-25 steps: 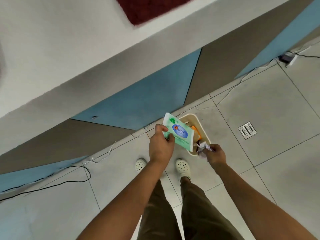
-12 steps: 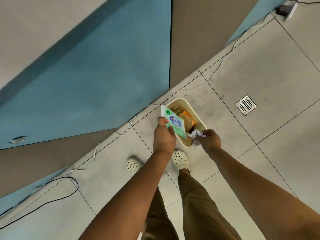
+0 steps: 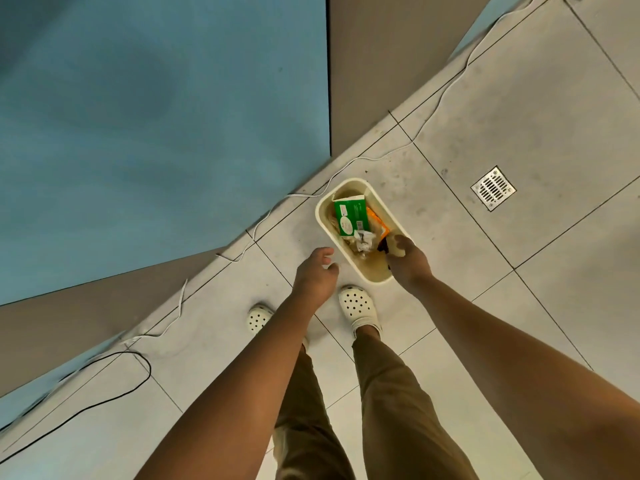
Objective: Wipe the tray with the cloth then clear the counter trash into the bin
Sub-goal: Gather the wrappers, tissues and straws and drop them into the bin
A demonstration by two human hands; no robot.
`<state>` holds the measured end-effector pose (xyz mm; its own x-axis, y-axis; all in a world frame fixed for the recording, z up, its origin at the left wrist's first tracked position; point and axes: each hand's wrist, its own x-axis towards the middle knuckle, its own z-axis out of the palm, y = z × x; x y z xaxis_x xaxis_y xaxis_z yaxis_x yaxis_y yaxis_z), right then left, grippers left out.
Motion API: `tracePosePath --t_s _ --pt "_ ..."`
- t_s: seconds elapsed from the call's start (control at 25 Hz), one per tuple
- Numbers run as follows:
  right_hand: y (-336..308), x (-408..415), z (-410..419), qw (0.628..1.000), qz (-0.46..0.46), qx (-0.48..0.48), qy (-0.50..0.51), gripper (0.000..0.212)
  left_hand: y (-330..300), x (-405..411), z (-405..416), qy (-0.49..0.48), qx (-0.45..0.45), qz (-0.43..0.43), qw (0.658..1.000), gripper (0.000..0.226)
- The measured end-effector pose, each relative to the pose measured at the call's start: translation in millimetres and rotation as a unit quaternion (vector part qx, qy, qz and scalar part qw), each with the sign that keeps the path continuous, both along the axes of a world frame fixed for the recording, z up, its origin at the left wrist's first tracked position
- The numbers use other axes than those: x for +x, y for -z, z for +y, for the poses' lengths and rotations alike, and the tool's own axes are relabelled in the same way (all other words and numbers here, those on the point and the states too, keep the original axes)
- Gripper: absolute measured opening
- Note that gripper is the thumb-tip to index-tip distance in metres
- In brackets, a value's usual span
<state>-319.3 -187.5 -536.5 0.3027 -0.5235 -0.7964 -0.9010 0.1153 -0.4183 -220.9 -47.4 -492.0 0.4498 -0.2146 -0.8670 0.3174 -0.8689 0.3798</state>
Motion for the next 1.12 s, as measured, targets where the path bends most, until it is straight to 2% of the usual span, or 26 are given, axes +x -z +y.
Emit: tracePosePath --t_s 0.12,0.28,0.48,0.64,0.76,0.92,1.12 --pt "1 -11 8 0.999 0.04 0.013 -0.009 0.037 -4 -2 14 -0.004 0.005 0.0 1.0 0.033" --pt "-2 -18 24 0.998 0.047 0.031 -0.015 0.033 -10 -4 22 -0.027 -0.008 -0.005 1.0 0.031" --pt "-22 -11 42 0.999 0.0 0.022 -0.035 0.028 -28 -8 30 -0.042 -0.035 -0.02 0.998 0.03" --pt "-62 3 64 0.994 -0.086 -0.001 -0.066 0.022 -69 -10 47 -0.085 -0.082 -0.055 0.991 0.029" --pt "-122 15 87 0.979 -0.173 0.01 -0.105 0.019 -126 -8 62 -0.128 -0.127 -0.1 0.979 0.028" --pt "-238 47 106 0.939 -0.296 0.0 -0.174 0.022 -229 -2 78 -0.184 -0.21 -0.163 0.946 0.026" --pt "-376 100 124 0.892 -0.422 0.005 -0.162 0.024 -351 22 105 -0.21 -0.318 -0.188 0.905 0.029"
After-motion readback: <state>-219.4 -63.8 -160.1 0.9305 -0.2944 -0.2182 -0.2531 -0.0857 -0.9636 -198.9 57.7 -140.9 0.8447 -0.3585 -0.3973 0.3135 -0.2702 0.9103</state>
